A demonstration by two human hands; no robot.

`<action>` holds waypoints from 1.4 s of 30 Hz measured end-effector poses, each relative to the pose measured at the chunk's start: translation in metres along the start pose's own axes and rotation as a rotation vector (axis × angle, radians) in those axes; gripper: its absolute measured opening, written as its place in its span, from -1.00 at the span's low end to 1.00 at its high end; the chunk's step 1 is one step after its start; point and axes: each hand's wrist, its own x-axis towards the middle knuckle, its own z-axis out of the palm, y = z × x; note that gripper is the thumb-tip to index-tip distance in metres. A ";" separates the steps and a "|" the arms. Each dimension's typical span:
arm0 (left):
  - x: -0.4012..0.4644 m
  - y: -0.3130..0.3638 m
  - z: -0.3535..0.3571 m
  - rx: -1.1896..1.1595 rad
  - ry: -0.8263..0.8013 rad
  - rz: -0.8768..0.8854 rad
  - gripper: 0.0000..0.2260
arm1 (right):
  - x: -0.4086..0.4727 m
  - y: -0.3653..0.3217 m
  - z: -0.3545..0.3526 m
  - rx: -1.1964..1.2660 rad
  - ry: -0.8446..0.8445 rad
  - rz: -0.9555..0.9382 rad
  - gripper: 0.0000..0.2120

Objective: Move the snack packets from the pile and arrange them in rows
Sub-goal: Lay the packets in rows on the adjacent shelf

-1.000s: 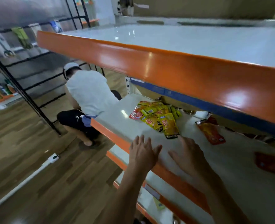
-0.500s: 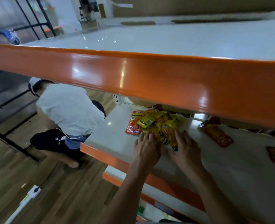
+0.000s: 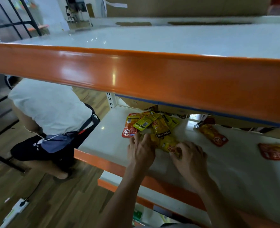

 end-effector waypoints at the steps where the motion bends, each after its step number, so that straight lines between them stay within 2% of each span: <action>1: 0.000 0.000 -0.001 -0.032 0.014 -0.017 -0.65 | -0.001 0.001 -0.001 0.003 0.018 0.005 -0.74; 4: -0.001 0.002 0.000 -0.051 0.050 -0.058 -0.64 | -0.005 0.001 -0.005 0.008 -0.005 0.037 -0.83; 7: 0.000 0.000 0.001 -0.077 0.046 -0.142 -0.52 | -0.010 0.004 -0.006 0.027 -0.007 0.057 -0.79; 10: 0.006 -0.002 -0.001 -0.090 0.021 -0.213 -0.36 | -0.009 0.005 -0.008 0.004 -0.056 0.086 -0.53; 13: 0.009 -0.002 -0.003 -0.110 0.002 -0.266 -0.33 | -0.004 0.002 -0.005 0.048 -0.077 0.126 -0.35; 19: 0.004 -0.003 -0.001 -0.335 0.050 -0.216 -0.33 | 0.003 0.002 -0.001 -0.001 -0.095 0.208 -0.40; 23: 0.000 -0.004 -0.009 -0.720 0.103 -0.199 -0.44 | 0.004 0.004 -0.003 0.163 -0.096 0.284 -0.33; 25: 0.000 -0.010 -0.014 -0.904 0.094 -0.196 -0.45 | 0.004 0.006 -0.003 0.230 -0.107 0.271 -0.39; 28: 0.000 -0.013 -0.022 -1.130 0.062 -0.206 -0.61 | 0.002 0.008 -0.006 0.354 -0.078 0.270 -0.57; 32: -0.007 -0.009 -0.035 -1.345 -0.008 -0.208 -0.84 | -0.006 0.013 -0.015 0.491 -0.064 0.332 -0.72; 34: -0.010 -0.006 -0.037 -1.435 -0.067 -0.233 -0.83 | -0.010 0.018 -0.025 0.571 -0.040 0.366 -0.78; 37: -0.013 0.001 -0.032 -1.437 -0.143 -0.267 -0.80 | -0.017 0.028 -0.039 0.672 0.016 0.394 -0.83; 42: -0.016 0.022 -0.018 -1.384 -0.263 -0.263 -0.84 | -0.033 0.051 -0.058 0.774 0.098 0.507 -0.78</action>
